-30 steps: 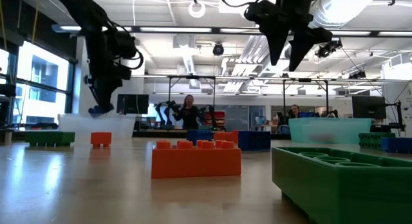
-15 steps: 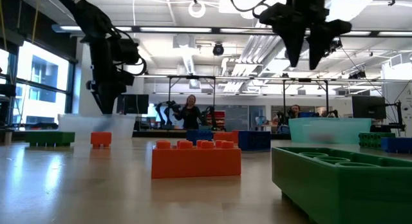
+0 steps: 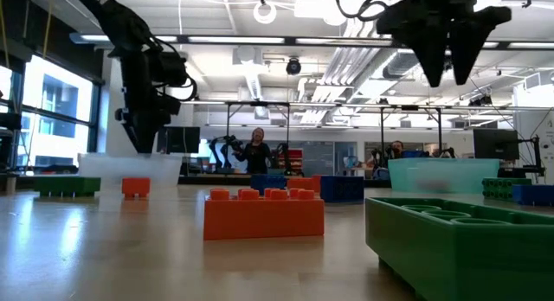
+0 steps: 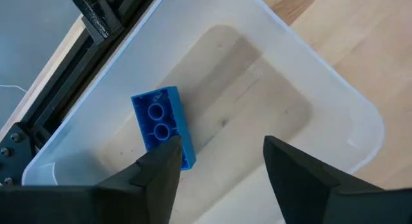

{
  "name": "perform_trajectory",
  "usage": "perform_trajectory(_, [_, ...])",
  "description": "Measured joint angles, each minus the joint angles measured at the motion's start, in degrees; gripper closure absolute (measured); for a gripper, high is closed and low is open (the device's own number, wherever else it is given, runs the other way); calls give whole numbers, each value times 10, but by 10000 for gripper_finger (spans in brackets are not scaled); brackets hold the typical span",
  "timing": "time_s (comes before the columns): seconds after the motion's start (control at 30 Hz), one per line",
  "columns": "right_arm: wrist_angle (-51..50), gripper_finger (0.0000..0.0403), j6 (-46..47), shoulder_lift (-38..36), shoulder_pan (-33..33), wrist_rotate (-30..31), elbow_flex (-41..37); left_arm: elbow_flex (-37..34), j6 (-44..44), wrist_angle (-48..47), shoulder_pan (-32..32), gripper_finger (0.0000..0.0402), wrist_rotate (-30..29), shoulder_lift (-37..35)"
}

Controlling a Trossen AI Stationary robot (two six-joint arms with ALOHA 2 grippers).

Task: Sort & place blocks by color
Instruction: Put the green game piece into the orange bin

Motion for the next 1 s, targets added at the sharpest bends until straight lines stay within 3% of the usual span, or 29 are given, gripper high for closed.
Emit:
perform_trajectory(0.3, [-21,192,18,-1,10,25,-10,74,-6,-62,-1,157,5,0])
perform_trajectory(0.63, [10,192,67,-99,-1,5,-166,122,-6,-101,-9,160,66,-9])
perform_trajectory(1.0, [142,192,98,-209,-51,-29,-320,122,-6,-100,-69,160,69,-49])
